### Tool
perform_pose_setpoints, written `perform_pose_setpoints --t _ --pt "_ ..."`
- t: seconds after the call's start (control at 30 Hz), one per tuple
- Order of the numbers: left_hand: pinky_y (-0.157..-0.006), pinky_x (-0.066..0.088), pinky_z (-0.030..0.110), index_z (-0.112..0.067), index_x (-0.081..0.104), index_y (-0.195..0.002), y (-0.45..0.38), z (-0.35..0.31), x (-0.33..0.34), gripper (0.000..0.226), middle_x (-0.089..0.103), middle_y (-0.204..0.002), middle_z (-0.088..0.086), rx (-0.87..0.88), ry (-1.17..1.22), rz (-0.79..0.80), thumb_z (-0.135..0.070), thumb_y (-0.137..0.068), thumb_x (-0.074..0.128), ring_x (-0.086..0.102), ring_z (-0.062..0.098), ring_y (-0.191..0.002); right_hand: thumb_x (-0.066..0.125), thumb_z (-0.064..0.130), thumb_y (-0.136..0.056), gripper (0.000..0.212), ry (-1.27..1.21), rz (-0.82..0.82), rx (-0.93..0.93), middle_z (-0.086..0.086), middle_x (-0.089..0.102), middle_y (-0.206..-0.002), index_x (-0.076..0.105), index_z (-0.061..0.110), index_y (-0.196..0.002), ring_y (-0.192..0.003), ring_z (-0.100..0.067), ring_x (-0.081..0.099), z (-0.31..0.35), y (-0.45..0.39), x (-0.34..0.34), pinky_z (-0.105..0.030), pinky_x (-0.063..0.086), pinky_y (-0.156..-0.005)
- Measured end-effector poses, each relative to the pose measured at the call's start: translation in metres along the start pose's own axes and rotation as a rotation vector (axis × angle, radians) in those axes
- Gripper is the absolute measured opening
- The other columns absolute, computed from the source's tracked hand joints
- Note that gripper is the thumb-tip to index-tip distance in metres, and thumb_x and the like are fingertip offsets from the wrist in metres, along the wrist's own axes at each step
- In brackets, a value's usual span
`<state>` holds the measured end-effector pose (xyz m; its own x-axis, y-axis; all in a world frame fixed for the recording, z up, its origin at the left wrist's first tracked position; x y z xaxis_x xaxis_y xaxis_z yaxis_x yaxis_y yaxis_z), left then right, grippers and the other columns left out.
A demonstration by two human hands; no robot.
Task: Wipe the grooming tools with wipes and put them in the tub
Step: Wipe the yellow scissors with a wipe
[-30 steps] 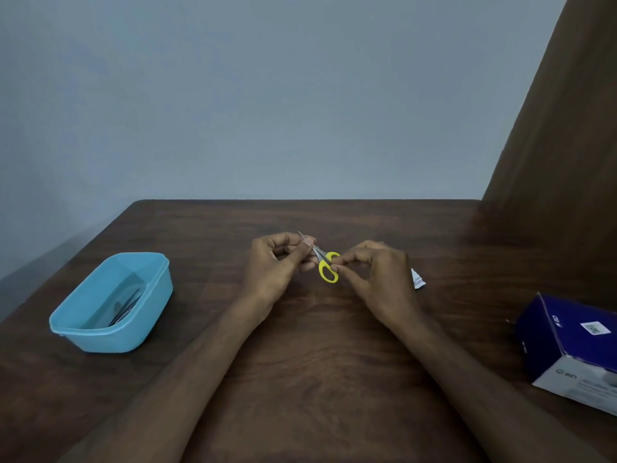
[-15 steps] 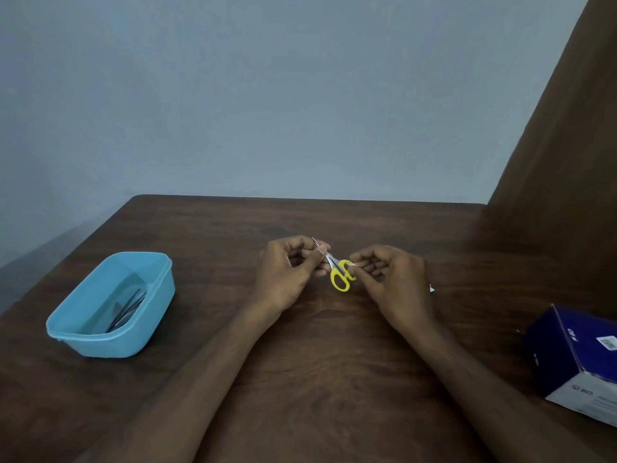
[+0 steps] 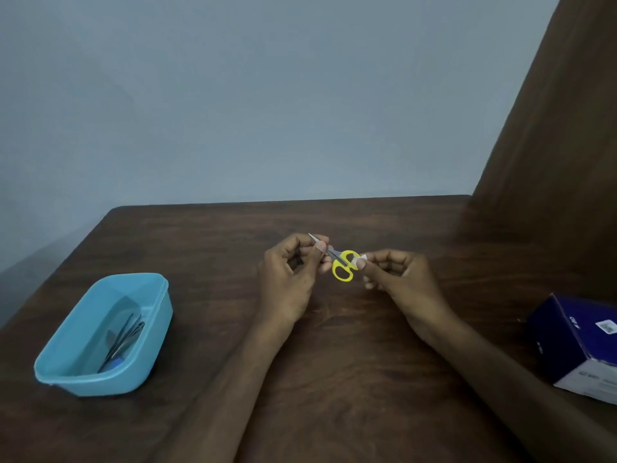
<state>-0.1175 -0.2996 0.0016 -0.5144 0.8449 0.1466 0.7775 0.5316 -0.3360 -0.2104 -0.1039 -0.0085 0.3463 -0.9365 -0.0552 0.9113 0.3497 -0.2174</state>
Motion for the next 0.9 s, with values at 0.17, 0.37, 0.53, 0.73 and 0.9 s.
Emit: perform_pose_setpoints --t 0.17,0.37,0.53,0.73,0.9 --pt "-0.076 0.064 0.024 -0.003 0.076 -0.100 0.001 0.006 0.009 0.010 0.080 -0.095 0.012 -0.077 0.090 0.092 -0.009 -0.102 0.068 0.074 0.013 -0.082 0.078 0.019 -0.093 0.010 0.015 0.129 0.001 0.004 0.069 -0.066 0.082 0.010 -0.095 -0.056 -0.009 0.054 0.002 0.000 0.011 -0.018 0.046 -0.056" --pt "-0.074 0.064 0.023 0.000 0.076 -0.102 0.004 0.001 0.004 0.010 0.080 -0.091 0.009 -0.077 0.101 0.090 -0.006 -0.102 0.068 0.072 0.013 -0.080 0.081 0.033 -0.086 0.012 0.014 0.196 -0.080 -0.018 0.076 -0.089 0.079 0.023 -0.081 -0.064 -0.017 0.052 0.016 0.004 0.021 -0.030 0.039 -0.053" --pt "-0.072 0.063 0.022 0.000 0.077 -0.099 0.000 -0.002 -0.004 0.008 0.079 -0.087 0.006 -0.054 0.044 0.030 -0.004 -0.101 0.070 0.071 0.009 -0.075 0.084 0.053 -0.078 0.033 0.341 0.109 -0.262 -0.006 0.065 -0.079 0.071 0.022 -0.077 -0.060 -0.032 0.065 0.015 0.002 0.019 -0.041 0.047 -0.055" --pt "-0.074 0.063 0.024 -0.006 0.077 -0.094 0.000 0.000 -0.003 0.011 0.081 -0.095 0.007 -0.046 -0.045 0.043 -0.004 -0.101 0.069 0.075 0.014 -0.080 0.080 0.024 -0.095 0.001 0.182 0.118 -0.199 -0.002 0.077 -0.072 0.080 0.024 -0.094 -0.058 -0.014 0.069 0.012 -0.001 0.016 -0.032 0.054 -0.056" --pt "-0.074 0.064 0.028 -0.003 0.079 -0.093 0.004 -0.003 -0.008 0.013 0.079 -0.090 0.018 -0.063 -0.109 0.007 -0.011 -0.100 0.072 0.076 0.018 -0.081 0.083 0.018 -0.092 0.010 0.359 -0.043 -0.498 0.012 0.082 -0.088 0.083 0.022 -0.101 -0.076 -0.002 0.076 0.041 0.010 0.012 -0.031 0.062 -0.070"
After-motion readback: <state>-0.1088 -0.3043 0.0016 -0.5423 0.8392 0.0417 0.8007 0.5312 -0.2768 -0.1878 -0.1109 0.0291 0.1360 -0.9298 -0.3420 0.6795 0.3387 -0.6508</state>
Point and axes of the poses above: each hand's wrist, its own y-axis away from the middle knuckle, its own x-axis out of the palm, z = x × y, the point moved 9 cm from there along -y, towards the middle knuckle
